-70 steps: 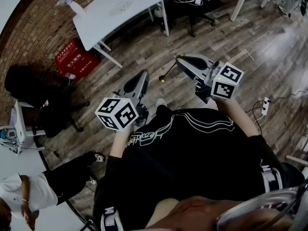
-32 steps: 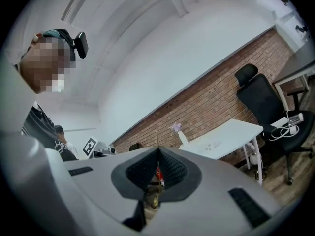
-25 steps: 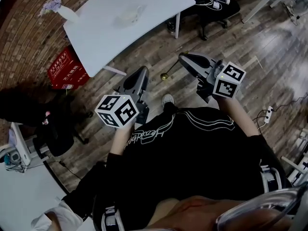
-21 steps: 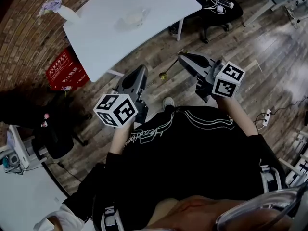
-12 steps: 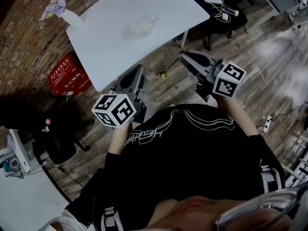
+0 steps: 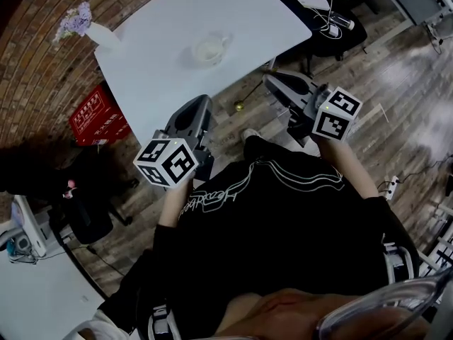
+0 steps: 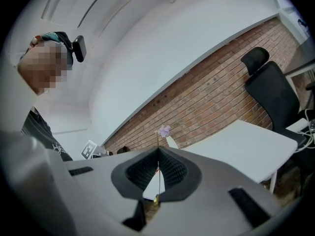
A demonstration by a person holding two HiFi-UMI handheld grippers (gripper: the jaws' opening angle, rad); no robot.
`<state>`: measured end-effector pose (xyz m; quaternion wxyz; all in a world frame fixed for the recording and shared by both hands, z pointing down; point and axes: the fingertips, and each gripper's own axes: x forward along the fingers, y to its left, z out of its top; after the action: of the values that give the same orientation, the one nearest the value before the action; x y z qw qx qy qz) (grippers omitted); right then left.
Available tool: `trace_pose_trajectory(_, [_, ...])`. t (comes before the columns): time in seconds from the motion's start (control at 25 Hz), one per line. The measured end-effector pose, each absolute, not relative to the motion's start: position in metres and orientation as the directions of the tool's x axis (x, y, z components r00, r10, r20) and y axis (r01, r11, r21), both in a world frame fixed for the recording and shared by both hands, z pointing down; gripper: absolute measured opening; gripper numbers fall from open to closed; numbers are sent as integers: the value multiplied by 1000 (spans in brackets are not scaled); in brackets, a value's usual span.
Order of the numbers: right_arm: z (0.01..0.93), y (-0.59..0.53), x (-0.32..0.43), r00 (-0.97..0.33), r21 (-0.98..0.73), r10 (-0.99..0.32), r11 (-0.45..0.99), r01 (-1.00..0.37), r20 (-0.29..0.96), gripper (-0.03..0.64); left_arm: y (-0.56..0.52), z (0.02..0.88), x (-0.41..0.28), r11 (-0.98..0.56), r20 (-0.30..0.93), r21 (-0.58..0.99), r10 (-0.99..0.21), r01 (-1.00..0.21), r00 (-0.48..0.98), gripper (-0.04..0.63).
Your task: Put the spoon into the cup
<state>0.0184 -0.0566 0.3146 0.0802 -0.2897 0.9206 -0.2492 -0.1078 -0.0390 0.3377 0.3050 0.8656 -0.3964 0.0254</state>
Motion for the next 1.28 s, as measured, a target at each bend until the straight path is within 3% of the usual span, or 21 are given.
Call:
trace_pose_trajectory(0.64, [322, -203, 1, -897, -496, -442, 780, -382, -5, -2, -173, 342, -111, -400, 345, 484, -730, -778, 590, 3])
trace_pose_trajectory(1.28, [353, -262, -48, -939, -463, -340, 825, -325, 53, -2, -211, 365, -157, -292, 353, 505, -789, -812, 503, 3])
